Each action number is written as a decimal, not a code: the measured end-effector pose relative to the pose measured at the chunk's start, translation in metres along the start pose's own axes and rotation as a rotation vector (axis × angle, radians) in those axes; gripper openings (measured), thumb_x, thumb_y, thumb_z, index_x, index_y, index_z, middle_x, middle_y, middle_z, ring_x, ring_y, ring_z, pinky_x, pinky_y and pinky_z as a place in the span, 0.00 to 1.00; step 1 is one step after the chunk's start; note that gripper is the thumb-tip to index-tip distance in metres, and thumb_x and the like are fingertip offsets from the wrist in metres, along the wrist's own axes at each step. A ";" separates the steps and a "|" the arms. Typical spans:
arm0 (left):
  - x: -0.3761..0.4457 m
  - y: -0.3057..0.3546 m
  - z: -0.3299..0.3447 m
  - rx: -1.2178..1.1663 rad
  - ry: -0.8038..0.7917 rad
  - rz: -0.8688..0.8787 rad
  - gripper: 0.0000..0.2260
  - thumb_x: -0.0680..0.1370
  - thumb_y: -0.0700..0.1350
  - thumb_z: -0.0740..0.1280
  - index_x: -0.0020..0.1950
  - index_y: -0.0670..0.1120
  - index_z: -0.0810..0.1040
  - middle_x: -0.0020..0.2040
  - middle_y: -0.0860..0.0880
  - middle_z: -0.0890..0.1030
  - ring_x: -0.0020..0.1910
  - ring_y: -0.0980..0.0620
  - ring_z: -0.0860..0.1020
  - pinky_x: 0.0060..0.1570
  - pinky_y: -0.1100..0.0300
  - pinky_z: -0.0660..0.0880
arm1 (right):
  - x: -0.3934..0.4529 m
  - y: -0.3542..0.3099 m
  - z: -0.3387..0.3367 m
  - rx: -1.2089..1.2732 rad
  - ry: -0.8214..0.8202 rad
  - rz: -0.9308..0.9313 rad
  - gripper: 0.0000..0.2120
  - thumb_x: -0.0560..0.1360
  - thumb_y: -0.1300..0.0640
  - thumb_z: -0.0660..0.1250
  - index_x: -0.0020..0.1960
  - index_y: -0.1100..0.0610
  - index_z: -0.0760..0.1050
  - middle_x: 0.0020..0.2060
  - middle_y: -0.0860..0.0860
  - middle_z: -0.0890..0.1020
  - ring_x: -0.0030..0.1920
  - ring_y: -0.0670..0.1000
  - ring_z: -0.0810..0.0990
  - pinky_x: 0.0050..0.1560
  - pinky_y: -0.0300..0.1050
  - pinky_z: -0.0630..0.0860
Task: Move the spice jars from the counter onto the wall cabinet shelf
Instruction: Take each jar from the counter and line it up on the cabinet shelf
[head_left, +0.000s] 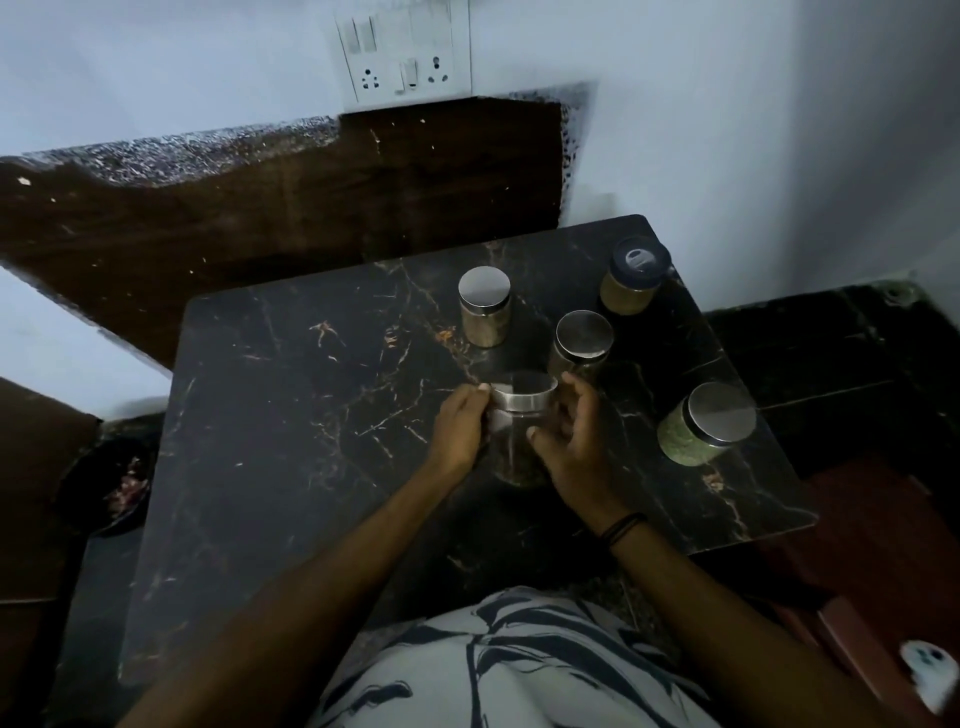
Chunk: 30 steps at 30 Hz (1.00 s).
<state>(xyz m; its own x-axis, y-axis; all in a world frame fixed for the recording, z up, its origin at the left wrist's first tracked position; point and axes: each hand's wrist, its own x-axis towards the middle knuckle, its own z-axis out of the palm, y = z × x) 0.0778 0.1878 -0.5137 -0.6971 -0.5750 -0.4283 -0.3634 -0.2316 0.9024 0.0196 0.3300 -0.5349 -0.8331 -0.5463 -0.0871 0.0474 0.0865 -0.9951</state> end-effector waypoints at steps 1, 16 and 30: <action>-0.003 0.001 -0.001 -0.050 -0.013 -0.013 0.13 0.84 0.45 0.58 0.53 0.37 0.75 0.50 0.36 0.78 0.48 0.40 0.77 0.51 0.47 0.78 | 0.002 -0.001 -0.002 0.055 -0.031 0.027 0.36 0.72 0.59 0.65 0.76 0.43 0.55 0.68 0.46 0.72 0.67 0.45 0.75 0.63 0.44 0.76; -0.023 0.013 -0.004 -0.476 -0.003 0.011 0.19 0.77 0.55 0.64 0.58 0.40 0.73 0.53 0.37 0.77 0.53 0.40 0.76 0.59 0.39 0.73 | 0.023 -0.025 0.025 0.520 -0.092 0.251 0.25 0.77 0.49 0.57 0.72 0.55 0.70 0.65 0.59 0.78 0.66 0.60 0.76 0.66 0.59 0.72; -0.009 0.016 -0.014 -0.381 -0.019 0.110 0.16 0.75 0.54 0.65 0.56 0.44 0.72 0.49 0.43 0.80 0.46 0.45 0.79 0.46 0.49 0.78 | 0.034 -0.022 0.033 0.450 -0.119 0.293 0.24 0.77 0.42 0.57 0.67 0.52 0.75 0.58 0.54 0.83 0.58 0.55 0.83 0.48 0.45 0.81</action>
<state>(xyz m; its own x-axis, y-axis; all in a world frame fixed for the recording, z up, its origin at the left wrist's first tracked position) 0.0868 0.1786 -0.4945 -0.7318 -0.5985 -0.3260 -0.0331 -0.4466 0.8941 0.0084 0.2815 -0.5176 -0.6826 -0.6458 -0.3420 0.5205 -0.1011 -0.8479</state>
